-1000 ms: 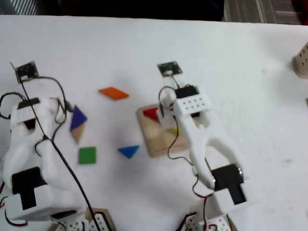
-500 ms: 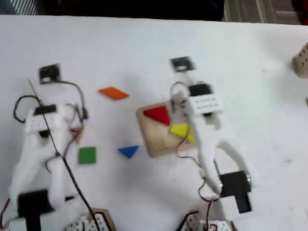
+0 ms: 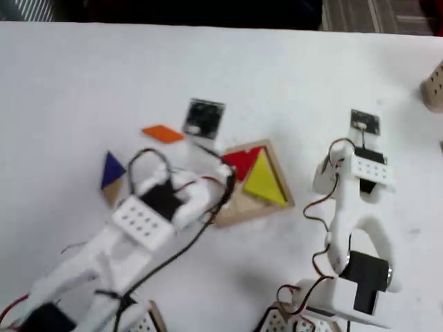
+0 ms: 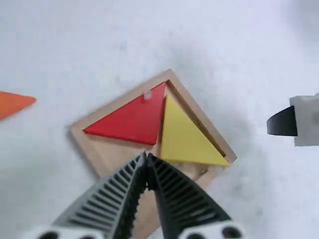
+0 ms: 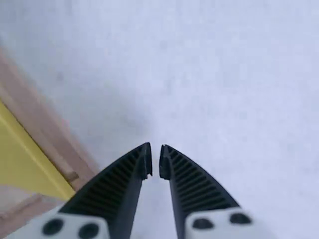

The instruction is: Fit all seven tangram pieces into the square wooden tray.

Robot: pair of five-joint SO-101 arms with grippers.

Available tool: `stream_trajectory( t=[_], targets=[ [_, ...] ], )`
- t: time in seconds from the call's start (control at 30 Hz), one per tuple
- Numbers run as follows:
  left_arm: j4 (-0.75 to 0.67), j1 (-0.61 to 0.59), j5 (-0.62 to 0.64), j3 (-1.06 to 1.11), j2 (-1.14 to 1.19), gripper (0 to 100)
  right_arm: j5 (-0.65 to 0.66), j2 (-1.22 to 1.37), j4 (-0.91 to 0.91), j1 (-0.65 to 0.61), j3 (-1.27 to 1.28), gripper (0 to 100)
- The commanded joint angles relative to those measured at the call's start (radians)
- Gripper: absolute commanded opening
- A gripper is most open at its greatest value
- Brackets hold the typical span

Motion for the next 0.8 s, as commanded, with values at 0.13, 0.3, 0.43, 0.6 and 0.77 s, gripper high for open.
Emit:
stream_trajectory(
  t=[0.13, 0.3, 0.43, 0.6, 0.77],
  targets=[
    [-0.138, 0.13, 0.035, -0.172, 0.377, 2, -0.038, -0.044, -0.033, 0.022, -0.005, 2.3],
    [-0.222, 0.162, 0.037, -0.224, 0.573, 2, -0.038, -0.047, -0.038, 0.022, -0.005, 2.4],
    [-0.203, 0.162, 0.037, -0.279, 0.633, 2, -0.034, -0.042, -0.051, 0.021, -0.005, 2.4],
    [-0.203, 0.157, 0.037, -0.284, 0.641, 2, -0.031, -0.041, -0.051, 0.015, -0.006, 2.5],
    [-0.138, 0.159, 0.031, -0.29, 0.639, 2, -0.031, -0.039, -0.051, 0.012, -0.006, 2.5]
  ],
)
